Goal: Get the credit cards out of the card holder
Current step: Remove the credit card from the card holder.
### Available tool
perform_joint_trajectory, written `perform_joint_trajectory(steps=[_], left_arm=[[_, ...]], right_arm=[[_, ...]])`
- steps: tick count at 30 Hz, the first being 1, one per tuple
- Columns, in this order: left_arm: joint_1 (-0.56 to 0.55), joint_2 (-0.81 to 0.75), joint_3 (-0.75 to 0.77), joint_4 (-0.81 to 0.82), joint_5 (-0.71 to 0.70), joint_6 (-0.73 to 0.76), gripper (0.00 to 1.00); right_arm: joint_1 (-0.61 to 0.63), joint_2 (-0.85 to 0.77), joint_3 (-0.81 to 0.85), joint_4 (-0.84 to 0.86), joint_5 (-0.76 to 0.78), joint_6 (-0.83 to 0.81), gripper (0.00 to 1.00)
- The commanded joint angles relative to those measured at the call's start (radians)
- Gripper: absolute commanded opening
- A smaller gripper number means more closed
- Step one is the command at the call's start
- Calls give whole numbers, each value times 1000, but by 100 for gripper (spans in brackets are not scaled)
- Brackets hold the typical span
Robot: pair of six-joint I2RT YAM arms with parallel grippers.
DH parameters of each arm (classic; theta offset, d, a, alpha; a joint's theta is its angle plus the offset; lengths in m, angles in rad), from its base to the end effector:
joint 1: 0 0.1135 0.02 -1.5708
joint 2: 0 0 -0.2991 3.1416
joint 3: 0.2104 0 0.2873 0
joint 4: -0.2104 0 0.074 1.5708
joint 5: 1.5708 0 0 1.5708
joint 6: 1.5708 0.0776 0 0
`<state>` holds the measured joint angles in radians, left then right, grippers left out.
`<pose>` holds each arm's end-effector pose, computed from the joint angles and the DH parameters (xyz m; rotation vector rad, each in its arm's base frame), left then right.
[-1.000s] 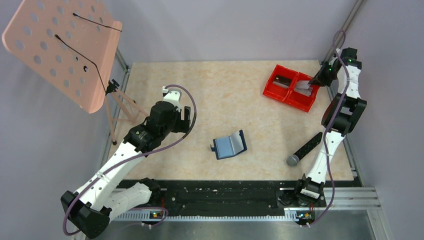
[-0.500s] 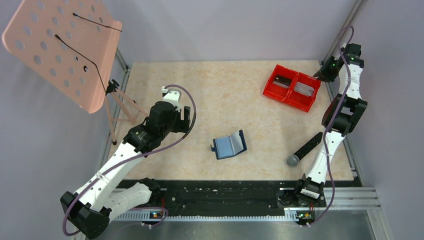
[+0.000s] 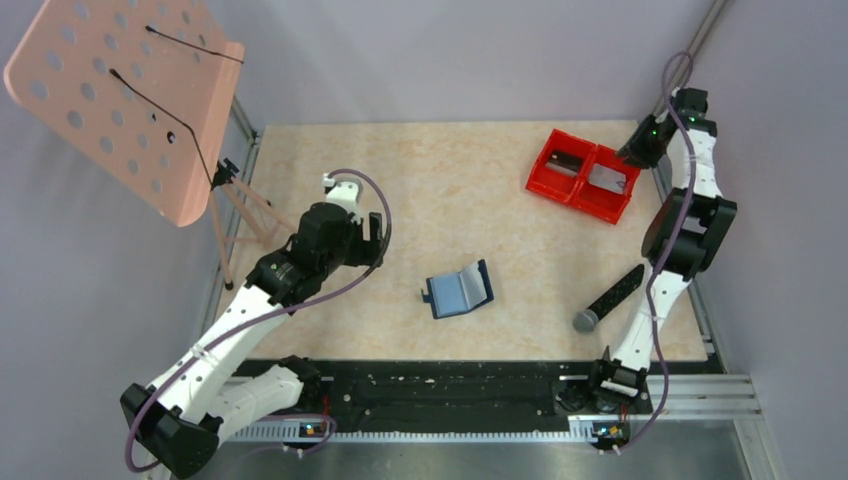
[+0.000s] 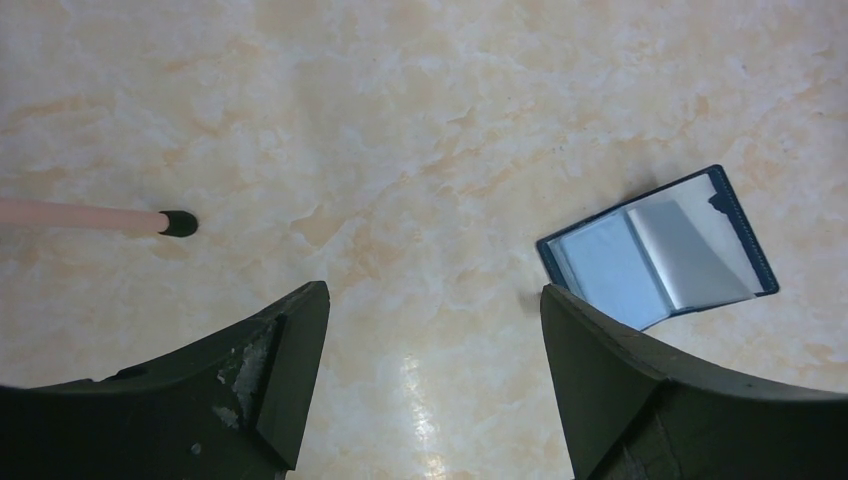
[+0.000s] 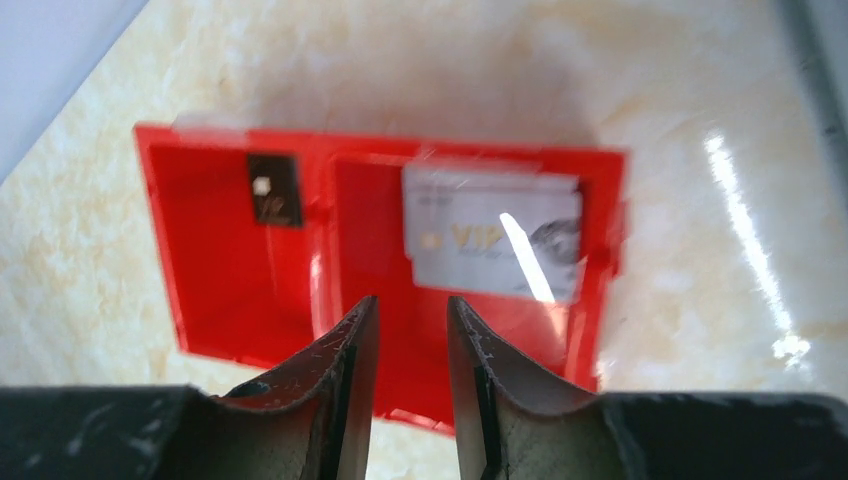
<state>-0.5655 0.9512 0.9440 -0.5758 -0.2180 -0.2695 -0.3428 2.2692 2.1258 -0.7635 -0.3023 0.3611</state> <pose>0.2224 -0.1213 0.3325 0.1913 2.1404 -0.2537 0.5636 -0.1766 0.2452 0.7255 2.3494 0.3817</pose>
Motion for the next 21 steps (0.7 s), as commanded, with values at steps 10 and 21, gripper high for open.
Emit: perform_joint_trajectory(steps=[10, 21], left_arm=[[-3, 75, -109, 253, 324, -334, 80], [-4, 336, -206, 438, 438, -413, 79]], right_arm=[[279, -482, -482, 150, 58, -13, 33], [691, -865, -1105, 522, -35, 203, 34]])
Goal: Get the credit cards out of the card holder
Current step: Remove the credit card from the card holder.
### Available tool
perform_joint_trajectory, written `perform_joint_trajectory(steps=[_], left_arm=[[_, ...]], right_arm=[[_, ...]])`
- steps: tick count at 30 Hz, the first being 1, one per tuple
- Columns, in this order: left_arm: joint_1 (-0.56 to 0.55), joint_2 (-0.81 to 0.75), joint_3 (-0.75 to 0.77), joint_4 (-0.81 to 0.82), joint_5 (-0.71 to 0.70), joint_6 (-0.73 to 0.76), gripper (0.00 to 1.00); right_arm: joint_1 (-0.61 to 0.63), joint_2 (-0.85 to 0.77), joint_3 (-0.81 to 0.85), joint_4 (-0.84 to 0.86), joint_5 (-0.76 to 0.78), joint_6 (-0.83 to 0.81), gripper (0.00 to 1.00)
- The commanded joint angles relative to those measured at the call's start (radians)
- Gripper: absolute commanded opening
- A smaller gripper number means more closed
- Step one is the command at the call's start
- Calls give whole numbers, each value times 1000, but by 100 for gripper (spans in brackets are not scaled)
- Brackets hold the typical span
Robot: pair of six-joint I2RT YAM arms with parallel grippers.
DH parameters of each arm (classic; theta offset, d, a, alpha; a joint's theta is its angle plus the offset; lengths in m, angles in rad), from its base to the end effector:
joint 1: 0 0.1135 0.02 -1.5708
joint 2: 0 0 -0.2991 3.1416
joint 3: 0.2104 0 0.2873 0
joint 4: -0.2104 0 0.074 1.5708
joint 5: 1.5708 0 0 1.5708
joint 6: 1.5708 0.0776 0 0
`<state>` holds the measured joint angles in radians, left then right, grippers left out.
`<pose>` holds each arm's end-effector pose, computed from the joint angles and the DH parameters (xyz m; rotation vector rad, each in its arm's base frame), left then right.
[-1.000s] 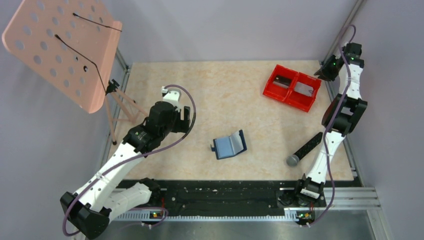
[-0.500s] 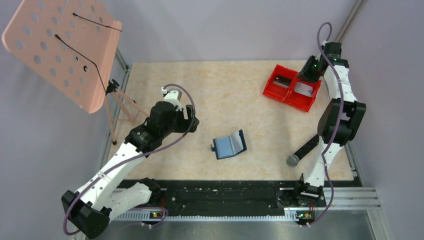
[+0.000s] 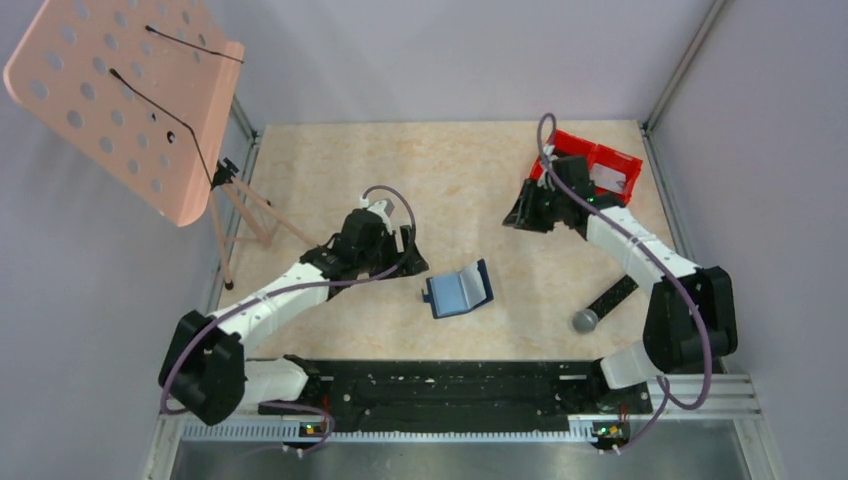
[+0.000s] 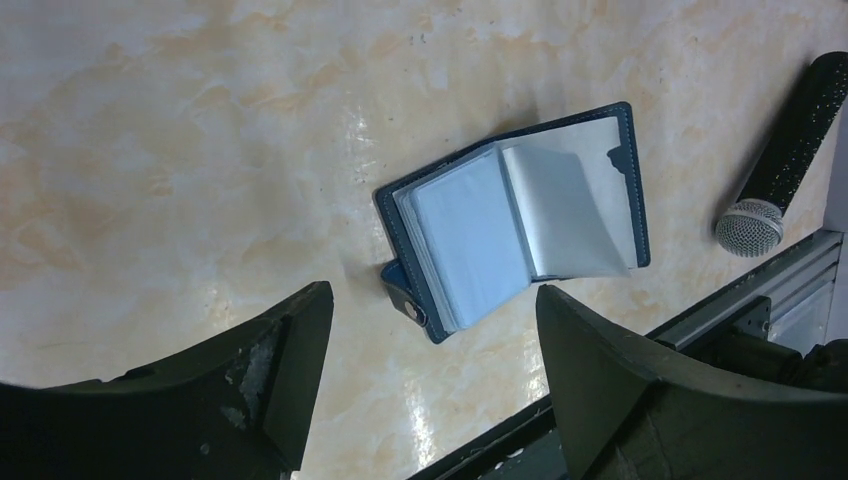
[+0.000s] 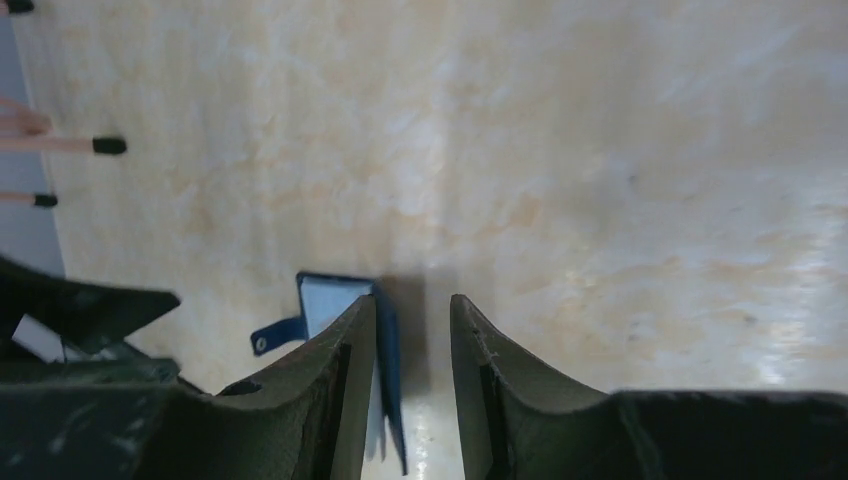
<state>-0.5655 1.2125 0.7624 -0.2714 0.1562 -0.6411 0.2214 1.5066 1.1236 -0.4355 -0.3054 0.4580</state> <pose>0.2530 -0.1749 0.2259 -0.0058 2.4154 -0.7748 0.3705 0.1073 0.2546 0.1411 2.4465 0.6768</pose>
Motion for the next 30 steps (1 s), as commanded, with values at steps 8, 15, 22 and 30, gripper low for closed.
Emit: perform_joint_trajectory(steps=[8, 15, 22, 30], left_arm=[[-7, 141, -142, 329, 146, -113, 75], [-14, 177, -185, 399, 154, -107, 71], [-15, 210, -198, 422, 195, -115, 50], [-15, 181, -211, 416, 199, -122, 12]], right_arm=[[438, -153, -261, 359, 20, 254, 35], [534, -73, -319, 465, 42, 319, 35], [539, -27, -314, 406, 124, 265, 49], [545, 40, -304, 387, 151, 219, 54]])
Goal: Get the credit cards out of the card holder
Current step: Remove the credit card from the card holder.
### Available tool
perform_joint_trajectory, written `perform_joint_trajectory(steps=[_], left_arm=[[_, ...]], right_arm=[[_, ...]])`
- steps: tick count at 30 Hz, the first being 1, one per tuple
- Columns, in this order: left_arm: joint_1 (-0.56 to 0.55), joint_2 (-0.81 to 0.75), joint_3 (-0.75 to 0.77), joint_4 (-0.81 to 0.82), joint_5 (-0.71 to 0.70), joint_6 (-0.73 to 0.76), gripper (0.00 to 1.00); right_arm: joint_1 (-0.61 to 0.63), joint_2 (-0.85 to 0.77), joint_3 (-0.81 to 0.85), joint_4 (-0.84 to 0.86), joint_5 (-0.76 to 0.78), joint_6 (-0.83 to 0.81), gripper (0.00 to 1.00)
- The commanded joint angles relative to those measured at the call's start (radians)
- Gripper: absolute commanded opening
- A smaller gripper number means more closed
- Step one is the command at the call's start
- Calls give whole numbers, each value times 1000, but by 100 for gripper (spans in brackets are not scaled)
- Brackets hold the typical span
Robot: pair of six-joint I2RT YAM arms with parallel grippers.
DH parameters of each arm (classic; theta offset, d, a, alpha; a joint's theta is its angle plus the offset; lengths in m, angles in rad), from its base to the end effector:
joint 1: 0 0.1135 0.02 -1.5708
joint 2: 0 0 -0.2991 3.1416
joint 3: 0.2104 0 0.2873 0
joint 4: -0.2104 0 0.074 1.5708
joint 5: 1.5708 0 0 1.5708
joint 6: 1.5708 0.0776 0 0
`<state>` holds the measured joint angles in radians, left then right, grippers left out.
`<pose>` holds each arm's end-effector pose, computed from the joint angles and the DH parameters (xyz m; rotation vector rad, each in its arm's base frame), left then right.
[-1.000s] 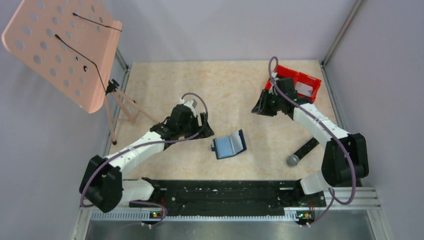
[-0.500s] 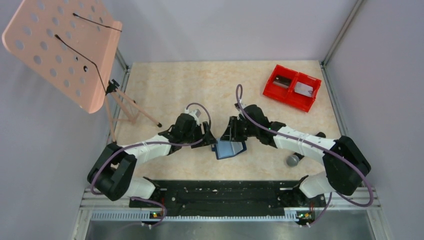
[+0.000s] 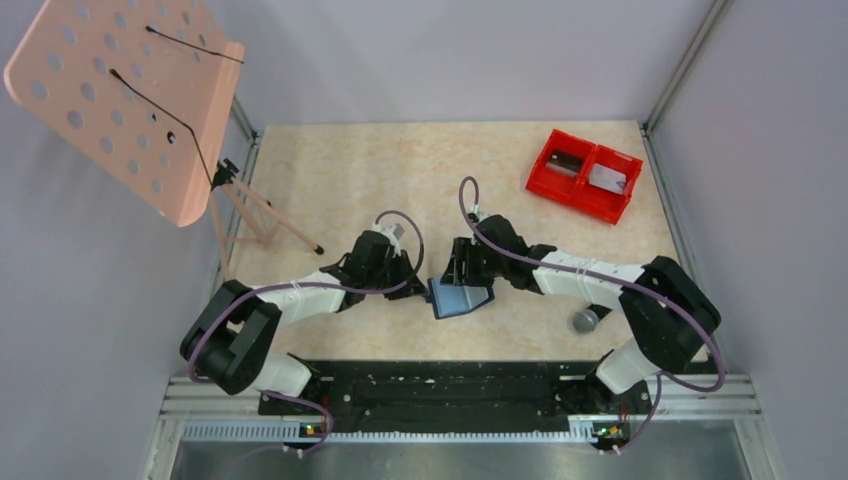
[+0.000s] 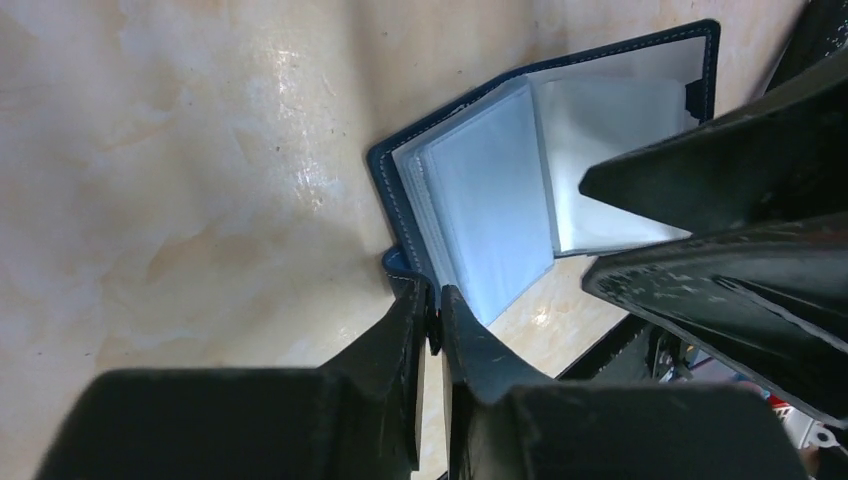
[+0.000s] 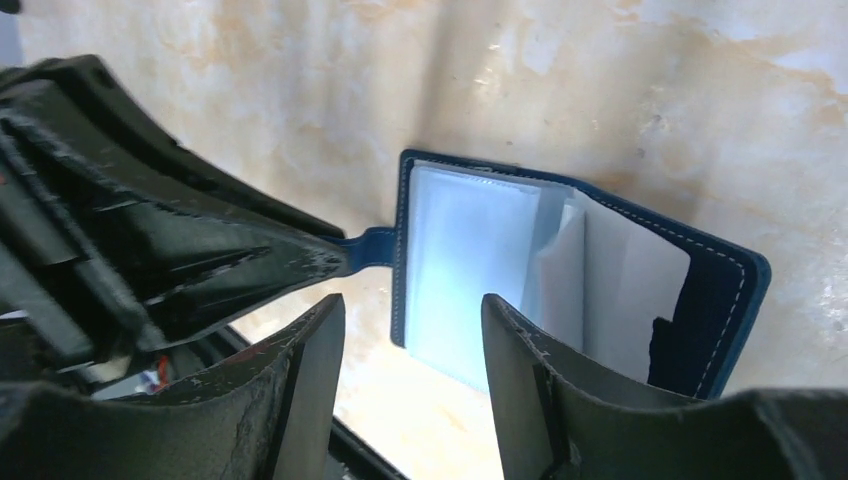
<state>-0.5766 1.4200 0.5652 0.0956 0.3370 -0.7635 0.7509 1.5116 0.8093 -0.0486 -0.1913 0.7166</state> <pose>0.2472 -0.1914 0.1353 -0.0517 2.5255 -1.0081 0.2570 0.2601 0.1739 -0.1473 2.5017 0.9071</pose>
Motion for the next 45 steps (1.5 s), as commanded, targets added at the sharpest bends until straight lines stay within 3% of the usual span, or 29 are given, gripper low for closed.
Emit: perform_joint_trajectory(steps=[1, 3, 9, 17, 27, 30, 35, 45], left_arm=[[-4, -31, -16, 49, 21, 1, 9], [-4, -35, -21, 49, 23, 2, 0], [-4, -39, -29, 44, 28, 5, 0], [-4, -52, -44, 48, 20, 0, 0], [-3, -59, -64, 60, 19, -5, 0], [-4, -64, -67, 58, 15, -3, 0], [-3, -70, -71, 50, 4, 0, 0], [-3, -72, -72, 32, -10, 10, 0]], right_arm=[[19, 42, 14, -5, 41, -48, 56], [30, 52, 25, -12, 55, -60, 61], [84, 80, 74, -81, 167, -104, 68], [136, 107, 115, -156, 343, -136, 70], [185, 177, 149, -183, 418, -132, 74], [187, 182, 151, -197, 445, -134, 70], [187, 161, 145, -199, 463, -137, 52], [187, 143, 155, -210, 458, -136, 42]])
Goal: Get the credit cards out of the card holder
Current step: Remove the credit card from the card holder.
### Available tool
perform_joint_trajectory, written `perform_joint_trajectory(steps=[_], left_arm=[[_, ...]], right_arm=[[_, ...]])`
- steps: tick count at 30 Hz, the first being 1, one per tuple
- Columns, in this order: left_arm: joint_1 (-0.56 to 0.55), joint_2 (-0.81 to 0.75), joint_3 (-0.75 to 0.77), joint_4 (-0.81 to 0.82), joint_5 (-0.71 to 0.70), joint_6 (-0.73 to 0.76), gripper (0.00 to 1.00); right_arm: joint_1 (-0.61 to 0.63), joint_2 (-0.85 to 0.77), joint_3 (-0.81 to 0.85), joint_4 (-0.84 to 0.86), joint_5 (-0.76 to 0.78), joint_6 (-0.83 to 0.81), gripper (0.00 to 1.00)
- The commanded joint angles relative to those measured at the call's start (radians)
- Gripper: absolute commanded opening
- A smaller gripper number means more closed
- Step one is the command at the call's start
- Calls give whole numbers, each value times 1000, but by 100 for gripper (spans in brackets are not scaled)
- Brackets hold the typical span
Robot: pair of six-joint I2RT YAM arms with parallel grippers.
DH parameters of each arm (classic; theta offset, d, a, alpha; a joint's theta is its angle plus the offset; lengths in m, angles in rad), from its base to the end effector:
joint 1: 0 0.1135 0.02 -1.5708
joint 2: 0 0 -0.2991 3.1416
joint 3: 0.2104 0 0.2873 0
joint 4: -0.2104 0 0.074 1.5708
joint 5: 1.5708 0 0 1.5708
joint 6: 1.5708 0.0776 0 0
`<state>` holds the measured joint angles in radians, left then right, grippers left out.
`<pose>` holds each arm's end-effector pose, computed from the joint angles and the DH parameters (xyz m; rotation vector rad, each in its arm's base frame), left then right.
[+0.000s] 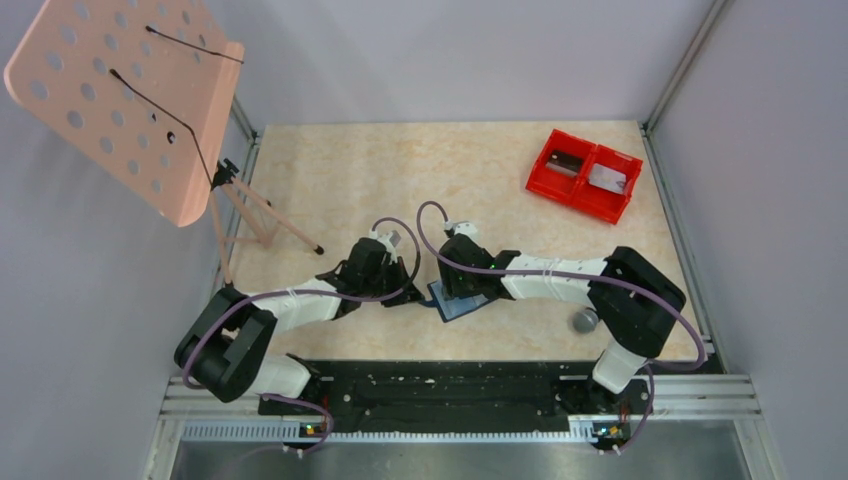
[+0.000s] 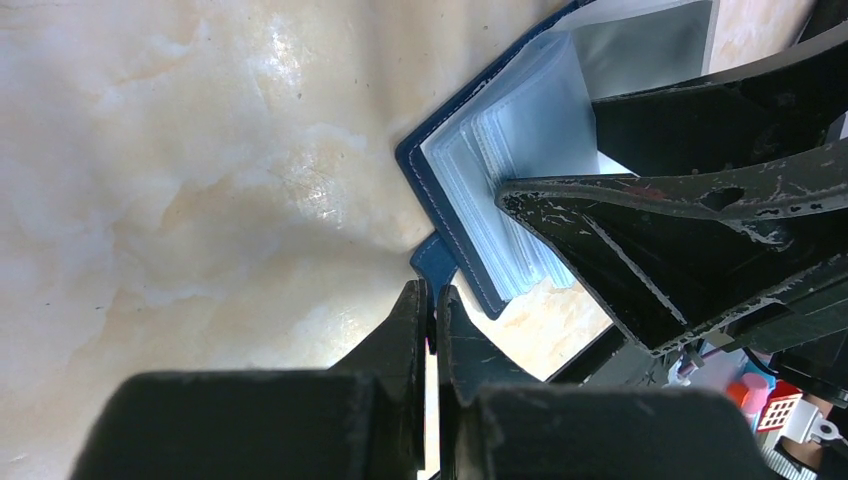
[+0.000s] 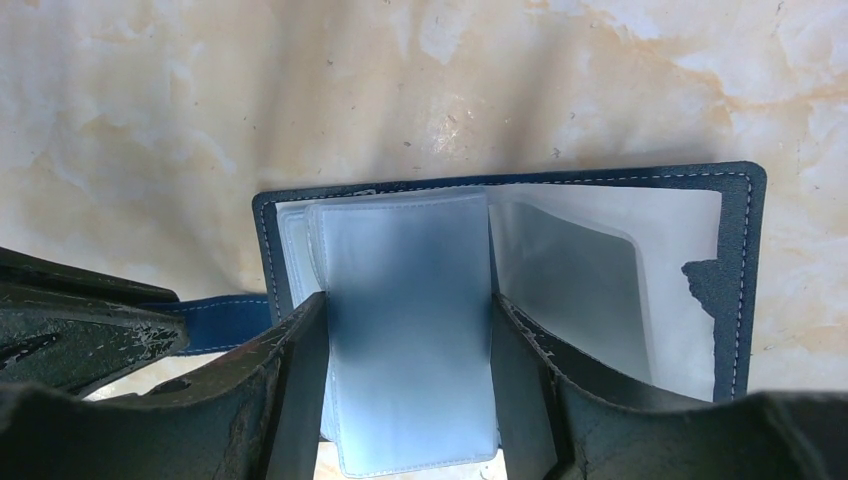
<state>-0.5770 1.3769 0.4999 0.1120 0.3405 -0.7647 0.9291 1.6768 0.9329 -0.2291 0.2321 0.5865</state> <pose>0.2325 -0.1823 0.1274 -0.0524 2.5327 -1.0096 0.2437 0.2963 0.1412 -0.3423 2.5127 0.3221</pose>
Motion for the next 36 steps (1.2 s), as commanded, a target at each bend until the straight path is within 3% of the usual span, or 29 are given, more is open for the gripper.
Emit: perform_joint_trajectory(steps=[1, 5, 10, 12, 14, 16, 19, 21, 24, 31, 36], left_arm=[[-3, -29, -6, 14, -16, 11, 0], [-3, -31, -8, 11, -20, 13, 0], [-4, -32, -8, 12, -20, 13, 0], [-3, -32, -8, 12, -20, 14, 0], [-3, -33, -8, 11, -20, 14, 0], [-3, -35, -9, 11, -20, 14, 0], [-3, -36, -11, 11, -21, 14, 0], [-3, -39, -11, 11, -21, 15, 0], [-3, -42, -12, 11, -23, 16, 0], [-4, -43, -15, 11, -23, 17, 0], [-3, -47, -18, 11, -26, 17, 0]], right_arm=[[9, -26, 32, -33, 37, -5, 42], [9, -44, 32, -40, 38, -7, 52], [9, -49, 34, -41, 25, -8, 50], [10, -48, 35, -39, 18, -8, 62], [9, -52, 36, -39, 16, -8, 65], [9, -56, 36, -39, 16, -8, 58], [9, -60, 36, -39, 17, -10, 35], [8, -60, 34, -39, 22, -13, 27], [9, -61, 36, -49, 31, -12, 27], [8, -74, 39, -70, 56, -9, 43], [3, -93, 29, -77, 64, -9, 48]])
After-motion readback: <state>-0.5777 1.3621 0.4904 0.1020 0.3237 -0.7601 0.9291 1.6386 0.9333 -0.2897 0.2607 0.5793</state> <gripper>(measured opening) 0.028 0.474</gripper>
